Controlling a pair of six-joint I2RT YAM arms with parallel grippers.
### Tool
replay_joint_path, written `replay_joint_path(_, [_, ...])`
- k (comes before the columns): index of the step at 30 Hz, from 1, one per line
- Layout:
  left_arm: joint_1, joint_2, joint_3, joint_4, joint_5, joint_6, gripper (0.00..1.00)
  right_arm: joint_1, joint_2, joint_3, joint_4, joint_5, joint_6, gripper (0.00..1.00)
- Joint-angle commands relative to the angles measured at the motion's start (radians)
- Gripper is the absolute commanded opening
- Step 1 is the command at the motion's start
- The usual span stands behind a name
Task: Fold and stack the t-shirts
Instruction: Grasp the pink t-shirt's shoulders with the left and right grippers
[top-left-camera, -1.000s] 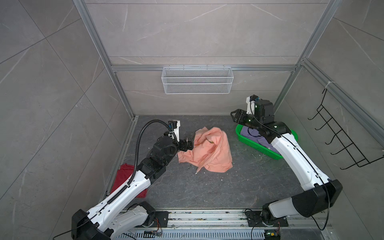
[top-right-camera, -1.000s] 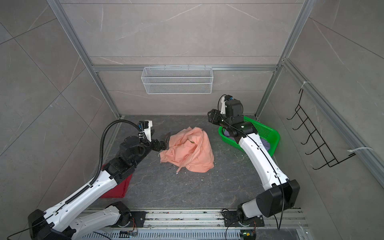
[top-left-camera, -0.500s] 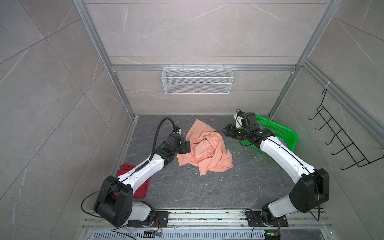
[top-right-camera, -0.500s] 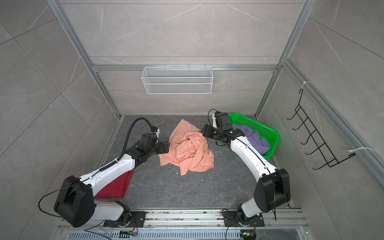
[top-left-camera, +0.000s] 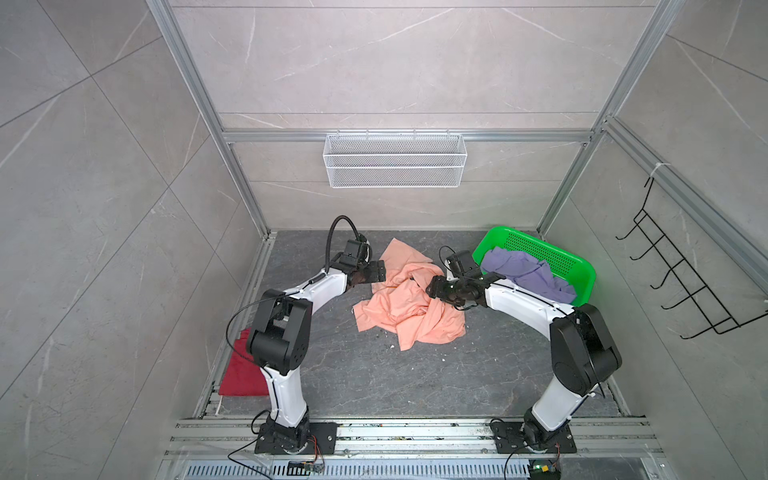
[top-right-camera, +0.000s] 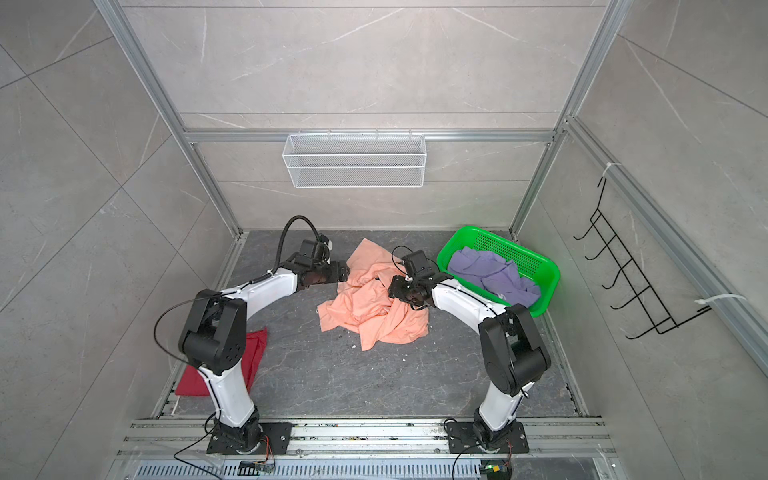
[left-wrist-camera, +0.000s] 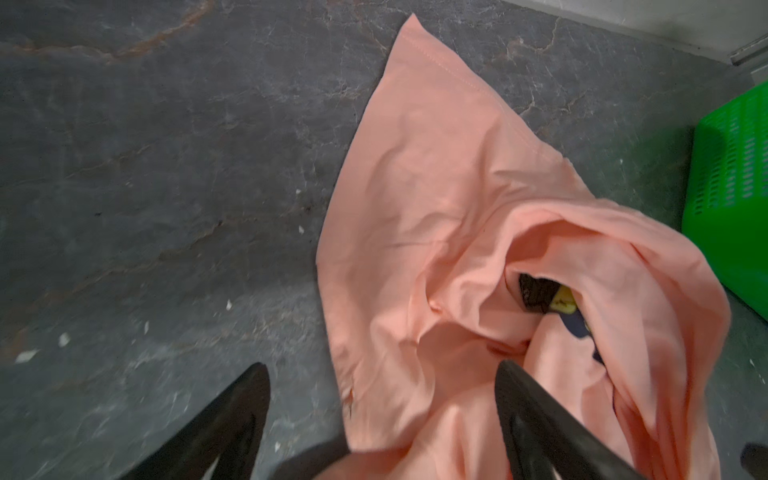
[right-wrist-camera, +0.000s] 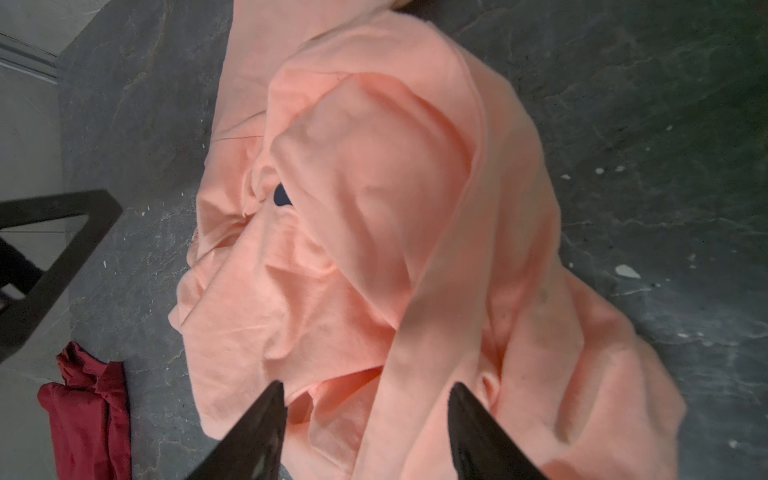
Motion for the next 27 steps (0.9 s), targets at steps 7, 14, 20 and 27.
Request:
replay_joint_path(7, [0.002, 0.143, 0.098, -0.063, 0.029, -0.058, 0.82, 0.010, 0.025, -0.050, 0.006, 0.050, 0.042, 0.64])
replay_joint_path(14, [-0.007, 0.191, 0.101, -0.007, 0.138, -0.125, 0.72, 0.013, 0.090, -0.043, 0.036, 0.045, 0.055, 0.61])
replay_joint_path(20, [-0.013, 0.206, 0.111, 0.039, 0.190, -0.161, 0.40, 0.015, 0.118, -0.039, 0.047, 0.047, 0.056, 0.25])
replay_joint_path(27, [-0.008, 0.085, 0.093, 0.064, 0.150, -0.115, 0.00, 0.015, -0.016, -0.011, -0.034, 0.211, -0.041, 0.01])
